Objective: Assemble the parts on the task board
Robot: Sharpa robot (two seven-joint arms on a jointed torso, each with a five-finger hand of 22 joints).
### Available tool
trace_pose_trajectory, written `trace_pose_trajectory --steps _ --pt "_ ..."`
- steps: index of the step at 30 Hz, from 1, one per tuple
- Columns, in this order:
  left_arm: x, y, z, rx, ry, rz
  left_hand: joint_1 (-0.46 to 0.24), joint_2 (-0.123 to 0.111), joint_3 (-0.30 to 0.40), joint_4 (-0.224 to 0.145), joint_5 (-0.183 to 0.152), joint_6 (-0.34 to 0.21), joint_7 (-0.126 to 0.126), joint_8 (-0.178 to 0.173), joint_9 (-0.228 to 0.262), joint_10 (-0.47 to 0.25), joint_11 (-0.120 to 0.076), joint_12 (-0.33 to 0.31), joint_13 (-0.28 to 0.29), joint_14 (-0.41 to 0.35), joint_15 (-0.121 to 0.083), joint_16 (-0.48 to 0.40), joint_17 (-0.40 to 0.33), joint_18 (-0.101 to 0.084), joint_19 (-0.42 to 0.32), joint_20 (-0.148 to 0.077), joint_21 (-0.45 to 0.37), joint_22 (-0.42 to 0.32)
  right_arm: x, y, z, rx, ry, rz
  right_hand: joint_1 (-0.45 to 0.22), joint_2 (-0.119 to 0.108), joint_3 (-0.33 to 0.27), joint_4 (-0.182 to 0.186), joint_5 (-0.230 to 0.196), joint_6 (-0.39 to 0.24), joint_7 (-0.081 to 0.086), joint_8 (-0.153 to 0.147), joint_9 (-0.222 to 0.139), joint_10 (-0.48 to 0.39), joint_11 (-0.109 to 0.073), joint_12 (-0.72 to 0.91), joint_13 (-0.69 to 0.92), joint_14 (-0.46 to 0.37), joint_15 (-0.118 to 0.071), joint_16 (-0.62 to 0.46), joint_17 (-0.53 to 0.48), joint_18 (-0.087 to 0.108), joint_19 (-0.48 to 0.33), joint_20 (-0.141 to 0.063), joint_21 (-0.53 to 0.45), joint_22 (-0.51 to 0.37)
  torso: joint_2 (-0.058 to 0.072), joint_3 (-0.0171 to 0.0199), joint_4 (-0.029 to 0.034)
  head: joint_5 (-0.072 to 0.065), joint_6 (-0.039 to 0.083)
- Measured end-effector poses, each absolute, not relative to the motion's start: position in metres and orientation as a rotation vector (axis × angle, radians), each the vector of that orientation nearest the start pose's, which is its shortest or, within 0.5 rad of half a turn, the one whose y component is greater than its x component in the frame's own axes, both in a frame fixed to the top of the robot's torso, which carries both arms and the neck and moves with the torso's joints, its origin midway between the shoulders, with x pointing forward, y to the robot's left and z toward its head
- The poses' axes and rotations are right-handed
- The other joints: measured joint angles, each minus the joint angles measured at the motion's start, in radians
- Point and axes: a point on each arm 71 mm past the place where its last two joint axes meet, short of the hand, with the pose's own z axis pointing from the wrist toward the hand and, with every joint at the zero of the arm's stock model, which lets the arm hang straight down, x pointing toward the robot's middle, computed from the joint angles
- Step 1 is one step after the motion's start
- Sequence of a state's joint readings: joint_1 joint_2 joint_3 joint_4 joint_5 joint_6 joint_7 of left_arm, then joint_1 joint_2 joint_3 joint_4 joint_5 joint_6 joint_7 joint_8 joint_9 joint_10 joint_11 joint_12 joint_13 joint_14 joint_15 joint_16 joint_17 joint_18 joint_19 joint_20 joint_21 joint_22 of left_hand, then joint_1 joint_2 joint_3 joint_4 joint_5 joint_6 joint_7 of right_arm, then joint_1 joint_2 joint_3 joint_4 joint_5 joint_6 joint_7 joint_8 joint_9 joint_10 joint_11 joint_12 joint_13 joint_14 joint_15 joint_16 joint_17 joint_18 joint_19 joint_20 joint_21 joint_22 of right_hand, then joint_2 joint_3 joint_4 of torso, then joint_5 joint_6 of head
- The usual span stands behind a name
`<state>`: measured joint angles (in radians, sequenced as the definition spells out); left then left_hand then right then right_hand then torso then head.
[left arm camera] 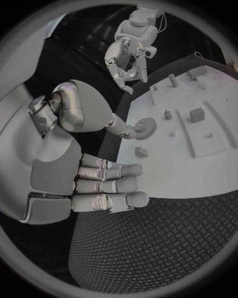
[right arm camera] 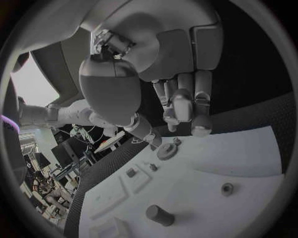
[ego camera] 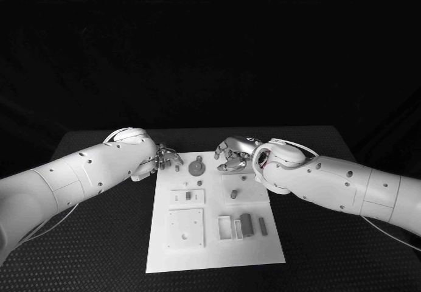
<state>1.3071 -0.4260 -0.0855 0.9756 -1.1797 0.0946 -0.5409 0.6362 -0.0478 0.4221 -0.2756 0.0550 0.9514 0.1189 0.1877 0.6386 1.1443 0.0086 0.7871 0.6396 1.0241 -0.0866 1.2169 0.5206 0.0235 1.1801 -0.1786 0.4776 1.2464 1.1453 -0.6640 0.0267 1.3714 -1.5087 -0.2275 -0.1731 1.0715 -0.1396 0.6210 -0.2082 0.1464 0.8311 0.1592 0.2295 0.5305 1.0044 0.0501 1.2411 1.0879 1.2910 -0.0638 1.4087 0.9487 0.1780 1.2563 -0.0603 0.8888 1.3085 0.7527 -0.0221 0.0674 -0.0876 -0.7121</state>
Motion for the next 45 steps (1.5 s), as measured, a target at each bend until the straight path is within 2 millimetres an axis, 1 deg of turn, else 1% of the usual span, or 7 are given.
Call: trace_pose_trajectory --steps 7,12,18,21,27,39,45 --pt "0.582 0.164 -0.204 -0.187 2.142 -0.165 -0.005 0.017 0.0 0.0 0.0 0.01 -0.006 0.006 0.0 0.007 -0.007 0.007 0.002 0.007 -0.004 0.01 0.003 -0.001 0.009 -0.006 0.003 0.006 0.509 -0.153 -0.203 -0.161 1.737 0.61 0.0 0.0 0.0 0.0 0.0 0.0 0.0 0.0 0.0 0.0 0.0 0.0 0.0 0.0 0.0 0.0 0.0 0.0 0.002 0.002 0.0 0.0 -0.001 0.0002 0.001 0.0 -0.001" --pt "0.582 0.165 -0.205 -0.19 2.142 -0.167 -0.004 0.019 0.0 0.0 0.0 0.01 -0.007 0.006 -0.001 0.007 -0.007 0.01 0.003 0.007 -0.004 0.01 0.004 -0.001 0.01 -0.007 0.003 0.008 0.509 -0.153 -0.203 -0.161 1.737 0.609 0.0 0.0 0.0 0.0 0.0 0.0 0.0 0.0 0.0 0.0 0.0 0.0 0.0 0.0 0.0 0.0 0.0 0.0 0.002 0.002 0.0 0.0 0.0 0.0009 -0.0002 0.0 0.0" --pt "0.582 0.164 -0.209 -0.189 2.151 -0.174 0.018 0.03 -0.005 -0.008 0.0 0.019 -0.008 0.013 -0.002 0.01 -0.01 0.01 0.005 0.009 -0.006 0.011 0.005 -0.001 0.014 -0.011 0.007 0.013 0.509 -0.153 -0.203 -0.161 1.737 0.61 0.0 0.0 0.0 0.0 0.0 0.0 0.0 0.0 0.0 0.0 0.0 0.0 -0.001 0.0 0.0 -0.003 -0.001 0.0 0.002 0.002 0.0 0.0 0.0 0.0011 -0.0003 0.0 0.0" --pt "0.581 0.163 -0.214 -0.192 2.164 -0.177 0.052 0.022 -0.004 -0.01 0.0 0.024 -0.01 0.018 -0.002 0.01 -0.01 0.014 0.006 0.011 -0.008 0.015 0.007 0.0 0.014 -0.011 0.013 0.018 0.509 -0.154 -0.203 -0.16 1.736 0.609 0.0 0.0 0.0 0.0 0.0 -0.002 -0.002 0.0 0.0 0.0 0.0 0.0 -0.001 0.0 0.0 -0.003 -0.002 0.0 0.002 0.002 0.0 0.0 0.0 0.0011 -0.0001 -0.002 0.0" --pt "0.582 0.165 -0.215 -0.203 2.166 -0.184 0.053 0.022 -0.004 -0.01 0.0 0.028 -0.014 0.023 -0.001 0.014 -0.014 0.014 0.006 0.011 -0.009 0.018 0.007 0.0 0.018 -0.014 0.014 0.019 0.509 -0.154 -0.203 -0.16 1.736 0.609 0.0 0.0 0.0 0.0 0.0 -0.002 -0.002 0.0 0.0 0.0 0.0 0.0 -0.001 0.0 0.0 -0.003 -0.002 0.0 0.001 0.002 0.0 0.0 0.0 0.0007 0.0005 -0.002 -0.002" --pt "0.583 0.164 -0.216 -0.206 2.168 -0.195 0.057 0.026 -0.004 -0.01 0.0 0.029 -0.015 0.029 -0.005 0.014 -0.014 0.014 0.007 0.009 -0.01 0.018 0.008 -0.001 0.018 -0.014 0.014 0.02 0.508 -0.154 -0.203 -0.16 1.736 0.609 0.0 0.0 0.0 0.0 0.0 -0.002 -0.001 0.0 0.0 0.0 0.0 0.0 -0.001 0.0 0.0 -0.003 -0.001 0.0 0.001 0.002 0.0 0.0 0.0 -0.0005 0.0005 -0.005 -0.004" --pt "0.583 0.163 -0.217 -0.207 2.168 -0.201 0.07 0.039 -0.004 -0.01 0.0 0.032 -0.014 0.032 -0.004 0.014 -0.014 0.014 0.008 0.012 -0.013 0.018 0.008 0.0 0.019 -0.013 0.014 0.023 0.508 -0.154 -0.203 -0.16 1.736 0.61 0.0 0.0 0.0 0.0 0.0 -0.001 0.0 0.0 0.0 0.0 0.0 0.0 -0.001 0.0 0.0 -0.003 -0.001 0.0 0.0 0.004 0.0 0.0 0.0 -0.0006 0.0008 -0.005 -0.005"
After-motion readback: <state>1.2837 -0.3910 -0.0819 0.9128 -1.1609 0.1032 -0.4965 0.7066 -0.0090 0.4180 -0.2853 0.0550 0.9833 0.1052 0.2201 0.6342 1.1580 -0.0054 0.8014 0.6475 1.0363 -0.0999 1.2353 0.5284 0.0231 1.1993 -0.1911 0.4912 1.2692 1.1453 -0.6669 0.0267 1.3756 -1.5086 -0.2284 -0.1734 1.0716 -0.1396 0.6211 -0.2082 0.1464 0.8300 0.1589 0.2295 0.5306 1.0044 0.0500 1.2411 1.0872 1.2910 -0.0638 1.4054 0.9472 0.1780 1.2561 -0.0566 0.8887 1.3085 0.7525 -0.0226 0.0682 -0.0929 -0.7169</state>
